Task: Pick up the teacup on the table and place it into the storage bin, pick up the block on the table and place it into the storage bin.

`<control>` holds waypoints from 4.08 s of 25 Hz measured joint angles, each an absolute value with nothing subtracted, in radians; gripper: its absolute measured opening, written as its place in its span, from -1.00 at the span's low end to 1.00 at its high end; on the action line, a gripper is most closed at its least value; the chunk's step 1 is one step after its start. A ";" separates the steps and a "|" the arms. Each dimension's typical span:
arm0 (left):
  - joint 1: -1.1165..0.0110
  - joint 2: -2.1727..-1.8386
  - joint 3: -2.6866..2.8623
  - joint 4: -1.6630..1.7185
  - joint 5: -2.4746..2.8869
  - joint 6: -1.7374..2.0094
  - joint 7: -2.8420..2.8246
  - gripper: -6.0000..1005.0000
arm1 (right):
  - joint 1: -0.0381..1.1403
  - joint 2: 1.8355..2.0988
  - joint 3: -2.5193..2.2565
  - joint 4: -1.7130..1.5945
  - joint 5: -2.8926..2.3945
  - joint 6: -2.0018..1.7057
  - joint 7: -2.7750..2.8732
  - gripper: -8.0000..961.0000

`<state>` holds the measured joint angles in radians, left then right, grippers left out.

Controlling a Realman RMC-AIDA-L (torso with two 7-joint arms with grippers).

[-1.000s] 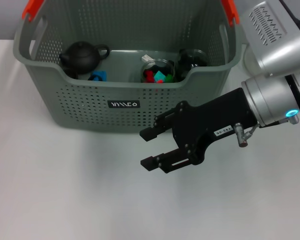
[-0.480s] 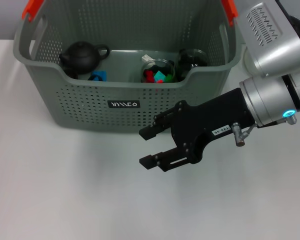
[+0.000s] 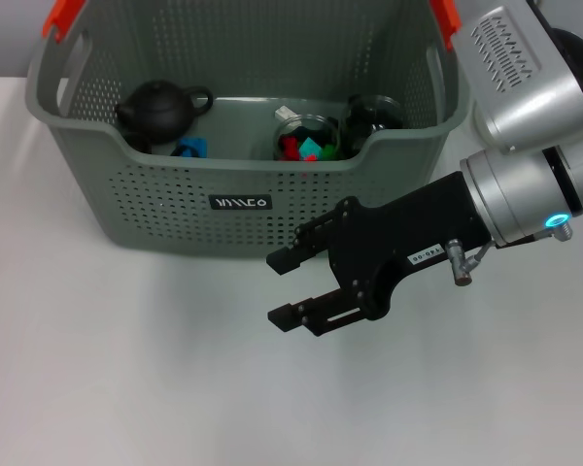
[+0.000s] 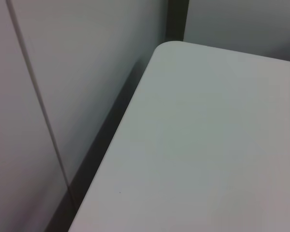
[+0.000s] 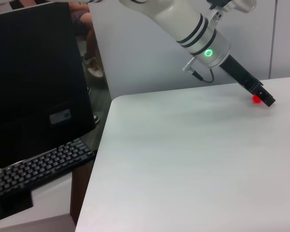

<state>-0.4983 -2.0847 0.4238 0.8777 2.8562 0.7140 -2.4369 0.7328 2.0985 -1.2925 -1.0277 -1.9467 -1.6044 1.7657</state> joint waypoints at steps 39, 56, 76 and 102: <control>-0.491 -2.094 0.416 0.984 2.839 0.864 -2.429 -0.61 | 0.749 2.098 -1.304 -1.021 -1.946 -1.603 1.766 0.32; -0.416 -2.065 0.256 1.291 2.247 1.520 -2.199 -0.61 | 0.713 2.086 -1.263 -0.869 -2.057 -1.692 1.758 0.32; -0.628 -2.047 0.609 1.221 1.958 1.582 -2.222 -0.61 | 0.712 2.079 -1.227 -0.857 -2.088 -1.734 1.783 0.31; -0.603 -2.043 0.648 1.244 1.790 1.787 -2.036 0.44 | 0.719 2.071 -1.170 -0.869 -2.092 -1.704 1.742 0.31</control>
<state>-0.6025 -2.0435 0.6475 1.2439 1.7903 1.7869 -2.0363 0.7186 2.0709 -1.1697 -0.8692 -2.0924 -1.7036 1.7415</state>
